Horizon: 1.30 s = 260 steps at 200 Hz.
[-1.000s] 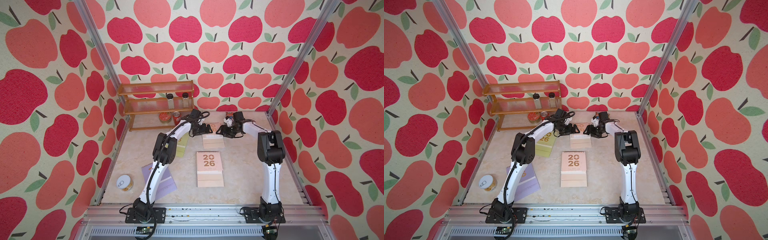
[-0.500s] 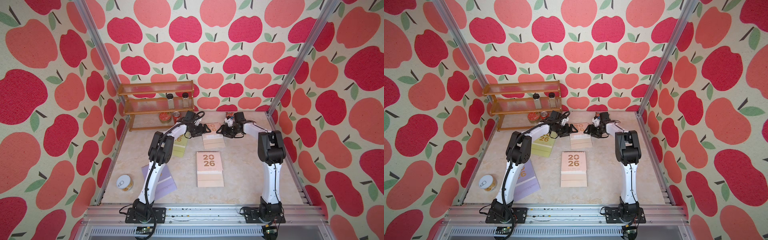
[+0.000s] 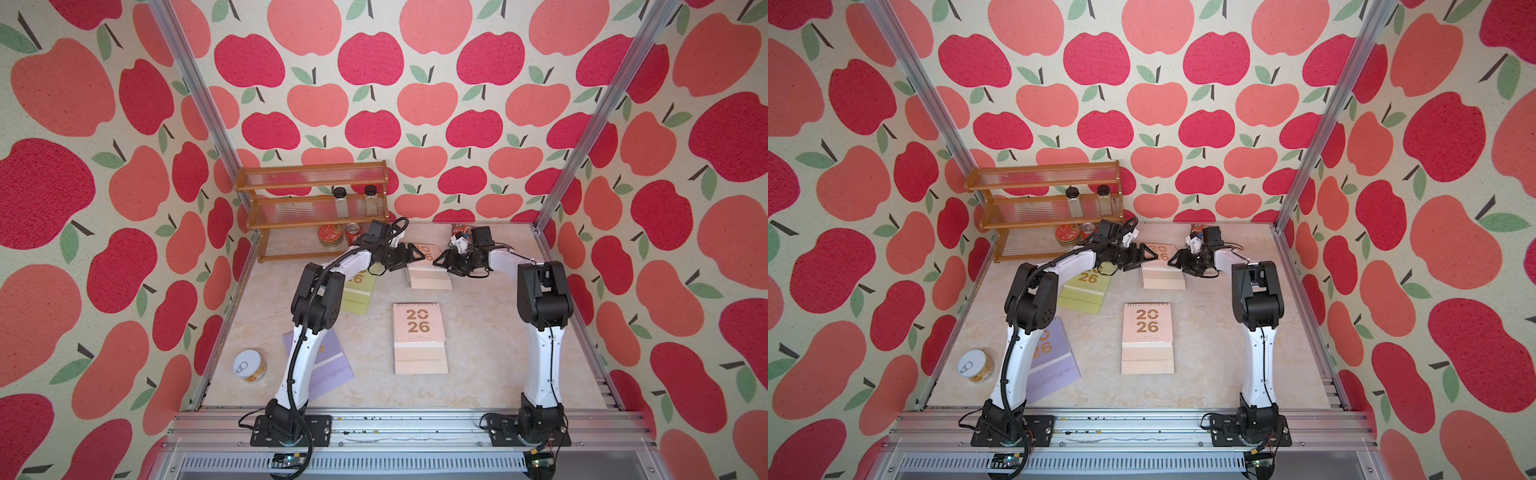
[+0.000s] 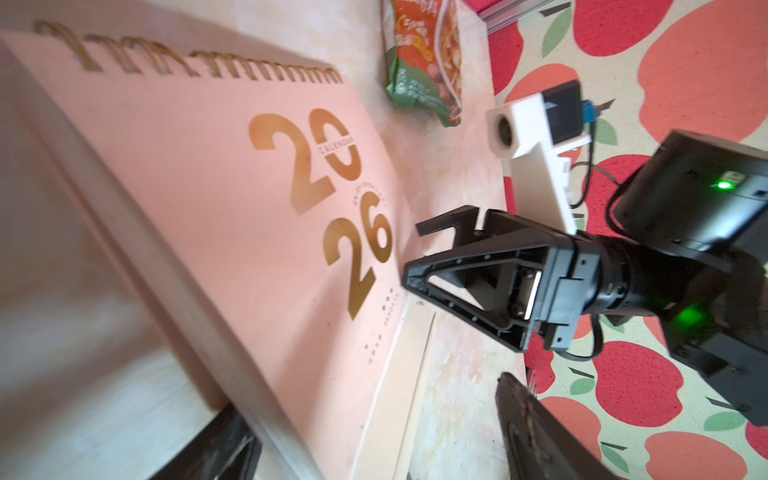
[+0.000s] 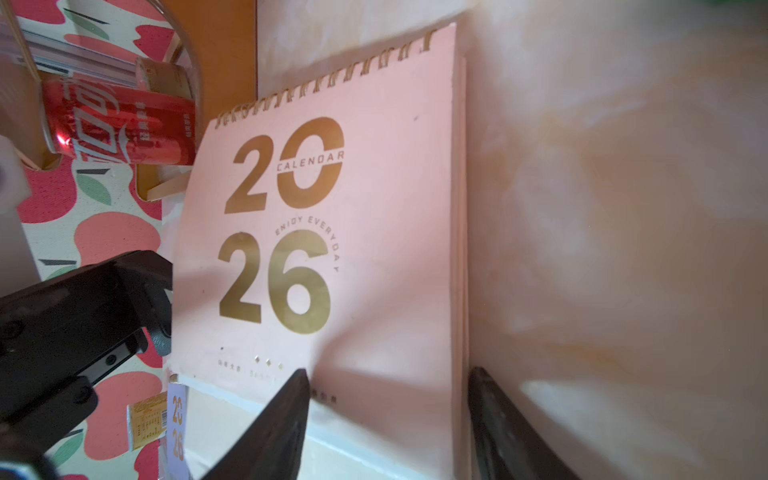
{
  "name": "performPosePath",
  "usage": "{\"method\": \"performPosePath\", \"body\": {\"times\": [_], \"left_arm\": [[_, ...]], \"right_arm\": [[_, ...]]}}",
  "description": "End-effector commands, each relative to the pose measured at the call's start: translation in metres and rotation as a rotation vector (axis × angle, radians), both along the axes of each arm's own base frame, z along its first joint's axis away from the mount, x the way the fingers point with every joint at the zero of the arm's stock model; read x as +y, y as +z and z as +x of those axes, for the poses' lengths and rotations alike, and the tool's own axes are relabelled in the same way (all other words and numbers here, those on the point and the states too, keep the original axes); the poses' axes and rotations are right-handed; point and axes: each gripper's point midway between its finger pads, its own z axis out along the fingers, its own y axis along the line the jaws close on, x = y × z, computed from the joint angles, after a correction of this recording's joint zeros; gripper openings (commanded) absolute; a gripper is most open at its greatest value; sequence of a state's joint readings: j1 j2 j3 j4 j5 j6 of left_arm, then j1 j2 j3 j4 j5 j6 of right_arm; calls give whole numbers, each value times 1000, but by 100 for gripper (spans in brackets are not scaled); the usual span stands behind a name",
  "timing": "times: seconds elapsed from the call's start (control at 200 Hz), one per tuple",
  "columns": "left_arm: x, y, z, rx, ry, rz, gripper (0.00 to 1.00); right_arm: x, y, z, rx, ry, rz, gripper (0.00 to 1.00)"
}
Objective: Stack the calendars
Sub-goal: Pick up the calendar at the center of the board.
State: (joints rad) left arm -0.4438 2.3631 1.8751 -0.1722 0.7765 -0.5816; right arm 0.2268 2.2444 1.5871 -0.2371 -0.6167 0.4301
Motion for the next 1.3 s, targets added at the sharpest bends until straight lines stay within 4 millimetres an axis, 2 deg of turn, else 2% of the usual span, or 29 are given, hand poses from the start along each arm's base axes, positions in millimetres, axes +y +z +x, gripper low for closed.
{"method": "performPosePath", "body": {"times": [0.0,0.19,0.33,0.51,0.73,0.845,0.95,1.155,1.296], "left_arm": [[-17,40,-8,-68,-61,-90,81],[-17,31,-10,-40,-62,-78,72],[-15,26,-12,-28,-61,-61,61],[-11,24,-12,-31,-56,-30,37],[-8,23,-13,-32,-52,-10,0],[-3,30,-12,-50,-49,0,0],[8,49,-10,-95,-46,-1,0],[31,96,-15,-183,-69,-71,0],[38,125,-32,-215,-141,-161,0]], "right_arm": [[15,7,-10,20,35,75,62],[14,10,-11,6,35,78,61],[11,14,-11,-12,26,76,60],[6,19,-12,-33,16,73,60],[2,27,-15,-57,12,64,59],[-3,37,-16,-86,-1,59,59],[-13,53,-19,-119,-22,69,61],[-28,102,-34,-231,-31,138,65],[-29,133,-51,-302,3,219,66]]}}
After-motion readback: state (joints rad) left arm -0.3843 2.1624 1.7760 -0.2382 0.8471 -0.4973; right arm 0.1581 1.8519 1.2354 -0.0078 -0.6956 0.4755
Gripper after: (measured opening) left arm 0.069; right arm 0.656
